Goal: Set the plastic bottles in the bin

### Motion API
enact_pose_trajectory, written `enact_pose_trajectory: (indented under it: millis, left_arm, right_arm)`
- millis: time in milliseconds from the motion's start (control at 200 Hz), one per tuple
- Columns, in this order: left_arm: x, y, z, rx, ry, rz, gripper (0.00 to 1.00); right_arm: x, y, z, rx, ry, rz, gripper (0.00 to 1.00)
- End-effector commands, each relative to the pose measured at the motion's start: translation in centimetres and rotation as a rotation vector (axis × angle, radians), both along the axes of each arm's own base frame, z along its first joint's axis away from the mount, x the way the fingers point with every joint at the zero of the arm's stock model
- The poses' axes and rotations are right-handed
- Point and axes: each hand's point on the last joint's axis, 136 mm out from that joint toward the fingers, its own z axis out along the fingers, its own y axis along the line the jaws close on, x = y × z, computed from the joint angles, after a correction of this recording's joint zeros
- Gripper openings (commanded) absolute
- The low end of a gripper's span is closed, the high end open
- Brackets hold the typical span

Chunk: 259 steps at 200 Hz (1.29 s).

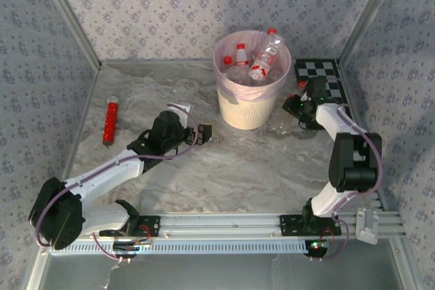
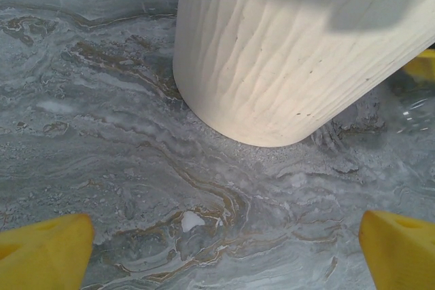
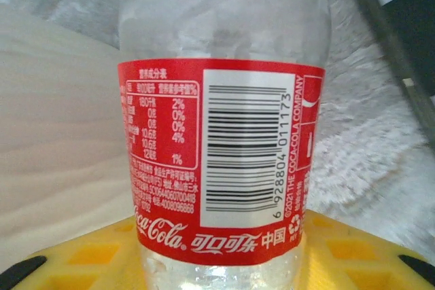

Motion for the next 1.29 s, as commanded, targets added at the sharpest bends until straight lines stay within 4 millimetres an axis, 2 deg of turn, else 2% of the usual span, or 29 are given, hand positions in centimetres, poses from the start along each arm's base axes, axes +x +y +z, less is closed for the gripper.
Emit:
enact_pose_trajectory:
  millis: [0, 165, 185, 370, 450, 520, 635, 700, 805, 965, 1070, 1165, 1290]
  left_arm:
    - [0.8, -1.0, 2.5, -0.062, -0.041, -0.01, 1.0]
    - [0.9, -1.2, 2.1, -0.077, -0.032, -0.009, 1.0]
    - [0.9, -1.2, 2.0, -0.078, -0.031, -0.01, 1.0]
    - [1.6, -0.9, 2.3, -0.106, -0.039, 0.035, 0.99]
    - [1.8, -0.7, 2.5, -0.119, -0.044, 0.058, 0.99]
    - [1.9, -0.5, 2.7, -0.127, -0.043, 0.064, 0.99]
    - [1.6, -0.2, 2.8, -0.132, -0.035, 0.073, 0.99]
    - [1.2, 0.2, 2.9, -0.138, -0.036, 0.078, 0.99]
    - [0.6, 1.1, 3.1, -0.137, -0.041, 0.096, 0.99]
    - [-0.1, 2.4, 3.7, -0.128, -0.06, 0.119, 0.99]
    - [-0.4, 2.9, 4.0, -0.127, -0.068, 0.128, 0.99]
    - [-0.5, 3.1, 4.0, -0.131, -0.069, 0.131, 0.99]
    - [-0.6, 3.3, 3.9, -0.132, -0.068, 0.133, 0.99]
  right_arm:
    - [-2.8, -1.7, 4.6, -0.162, -0.019, 0.025, 0.36]
    - [-7.7, -2.8, 10.8, -0.253, -0.092, 0.033, 0.34]
    - [-7.9, -2.7, 12.9, -0.262, -0.138, 0.04, 0.33]
    - [-11.4, -0.6, 22.6, -0.275, -0.381, 0.159, 0.32]
    - [-11.8, 1.5, 26.9, -0.257, -0.513, 0.252, 0.32]
    - [-11.4, 3.5, 30.3, -0.285, -0.623, 0.339, 0.3]
    - [-9.4, 6.4, 33.3, -0.336, -0.694, 0.46, 0.3]
    - [-7.7, 8.1, 34.1, -0.35, -0.715, 0.524, 0.3]
    - [-4.3, 10.9, 33.7, -0.358, -0.703, 0.626, 0.3]
    - [0.5, 13.8, 32.3, -0.341, -0.672, 0.706, 0.29]
    - [3.4, 15.2, 30.6, -0.327, -0.639, 0.723, 0.28]
    - [5.0, 15.8, 28.4, -0.326, -0.563, 0.728, 0.27]
    - [5.4, 16.2, 25.6, -0.306, -0.457, 0.739, 0.29]
